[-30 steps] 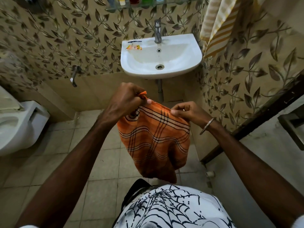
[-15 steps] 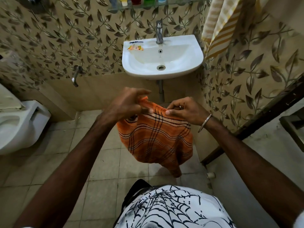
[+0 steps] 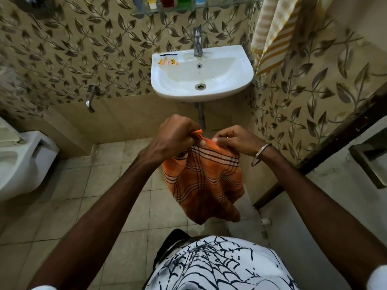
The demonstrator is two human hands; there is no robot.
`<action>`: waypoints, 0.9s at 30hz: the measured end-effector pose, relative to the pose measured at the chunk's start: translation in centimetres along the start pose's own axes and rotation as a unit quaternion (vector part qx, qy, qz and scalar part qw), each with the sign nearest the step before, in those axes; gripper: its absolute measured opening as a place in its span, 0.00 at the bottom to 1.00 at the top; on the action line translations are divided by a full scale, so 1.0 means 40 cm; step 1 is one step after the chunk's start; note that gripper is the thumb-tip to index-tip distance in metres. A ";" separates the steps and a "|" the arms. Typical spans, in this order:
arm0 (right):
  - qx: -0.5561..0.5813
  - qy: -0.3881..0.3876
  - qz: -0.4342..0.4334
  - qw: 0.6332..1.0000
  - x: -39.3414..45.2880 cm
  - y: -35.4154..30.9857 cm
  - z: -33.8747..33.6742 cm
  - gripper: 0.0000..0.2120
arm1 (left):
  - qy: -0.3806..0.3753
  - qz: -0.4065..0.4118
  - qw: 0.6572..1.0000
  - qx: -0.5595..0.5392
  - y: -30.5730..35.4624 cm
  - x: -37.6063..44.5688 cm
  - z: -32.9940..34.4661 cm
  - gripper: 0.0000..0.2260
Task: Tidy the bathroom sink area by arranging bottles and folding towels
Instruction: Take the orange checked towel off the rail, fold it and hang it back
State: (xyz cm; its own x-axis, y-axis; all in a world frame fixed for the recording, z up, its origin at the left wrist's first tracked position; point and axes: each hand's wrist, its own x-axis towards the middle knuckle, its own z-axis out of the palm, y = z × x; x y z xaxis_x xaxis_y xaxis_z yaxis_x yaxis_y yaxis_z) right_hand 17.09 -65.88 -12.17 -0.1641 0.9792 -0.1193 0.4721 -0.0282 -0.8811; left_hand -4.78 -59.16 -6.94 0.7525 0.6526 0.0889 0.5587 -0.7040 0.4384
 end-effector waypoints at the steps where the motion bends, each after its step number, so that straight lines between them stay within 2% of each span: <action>1: -0.009 -0.017 0.016 1.000 -0.002 0.010 -0.007 0.08 | 0.003 0.000 1.000 0.000 -0.004 -0.002 -0.005 0.09; 3: -0.027 -0.043 0.038 0.998 -0.008 0.026 -0.016 0.07 | 0.012 -0.003 1.000 0.002 -0.013 -0.009 -0.018 0.09; 5: -0.035 -0.034 0.039 0.998 -0.015 0.033 -0.018 0.06 | 0.024 -0.006 1.000 0.006 -0.026 -0.013 -0.030 0.10; 9: 0.007 0.000 0.017 1.000 -0.033 0.023 -0.017 0.13 | 0.044 -0.021 0.999 0.018 -0.039 -0.023 -0.053 0.09; 18: -0.040 0.051 -0.068 0.996 -0.017 -0.012 -0.003 0.07 | 0.024 -0.064 0.997 0.044 -0.057 -0.038 -0.075 0.08; 20: -0.059 0.054 -0.075 0.994 -0.011 -0.017 0.004 0.07 | -0.001 -0.081 0.996 0.045 -0.059 -0.039 -0.076 0.15; 22: -0.066 0.052 -0.078 0.993 -0.008 -0.024 0.014 0.07 | -0.043 -0.084 0.995 0.008 -0.038 -0.039 -0.067 0.30; 24: -0.076 0.051 -0.087 0.992 -0.004 -0.033 0.026 0.07 | -0.079 -0.063 0.994 -0.040 -0.004 -0.035 -0.043 0.39; 26: -0.091 0.050 -0.100 0.990 -0.002 -0.043 0.035 0.05 | -0.093 -0.030 0.994 -0.055 0.015 -0.027 -0.014 0.35; 27: -0.093 0.050 -0.105 0.989 -0.001 -0.047 0.037 0.05 | -0.091 -0.017 0.994 -0.053 0.015 -0.022 -0.001 0.28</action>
State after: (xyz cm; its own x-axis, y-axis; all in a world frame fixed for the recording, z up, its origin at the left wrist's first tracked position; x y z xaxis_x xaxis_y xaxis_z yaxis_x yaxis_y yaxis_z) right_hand 14.94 -66.18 -11.19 -0.1925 0.9749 0.1115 0.5895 0.2057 -0.7811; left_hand -5.12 -60.15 -6.72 0.7899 0.6072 -0.0855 0.5516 -0.6428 0.5316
